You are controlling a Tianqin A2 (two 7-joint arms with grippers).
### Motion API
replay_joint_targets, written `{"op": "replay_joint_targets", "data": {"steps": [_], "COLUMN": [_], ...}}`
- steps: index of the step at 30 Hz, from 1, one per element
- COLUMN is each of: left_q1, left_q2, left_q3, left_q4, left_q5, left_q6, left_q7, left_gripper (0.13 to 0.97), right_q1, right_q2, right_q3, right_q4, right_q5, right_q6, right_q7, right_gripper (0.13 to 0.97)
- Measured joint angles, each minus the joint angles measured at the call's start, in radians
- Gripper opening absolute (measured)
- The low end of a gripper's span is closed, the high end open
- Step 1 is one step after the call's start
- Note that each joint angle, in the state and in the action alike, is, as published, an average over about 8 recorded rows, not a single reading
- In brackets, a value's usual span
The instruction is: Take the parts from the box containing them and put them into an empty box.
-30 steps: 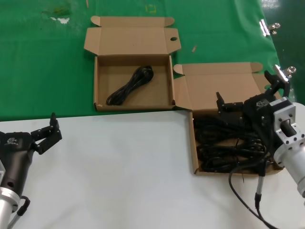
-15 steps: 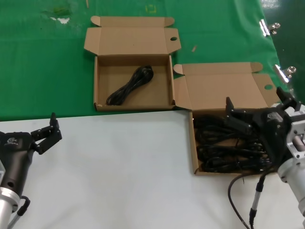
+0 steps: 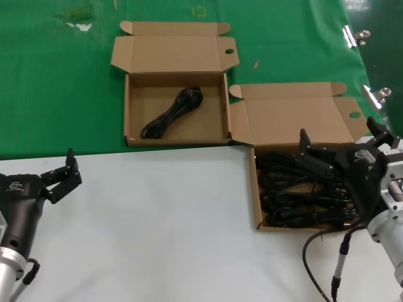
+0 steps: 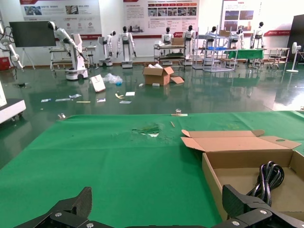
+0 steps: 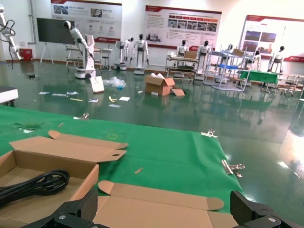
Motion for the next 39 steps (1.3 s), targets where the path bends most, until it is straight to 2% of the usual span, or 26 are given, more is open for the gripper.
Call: {"op": "replay_joint_targets", "data": {"steps": [39], "left_q1": [0.0], "left_q2": [0.0], "left_q3": [0.0], "left_q4": [0.0], "left_q5": [0.0], "left_q6": [0.0], "left_q7": [0.0], "left_gripper": [0.966], "right_q1": [0.0], "right_q2": [0.0], "right_q3": [0.0], "right_q4": [0.0], "right_q5": [0.0], "right_q6": [0.0], "right_q7": [0.0], "right_gripper": [0.966]}}
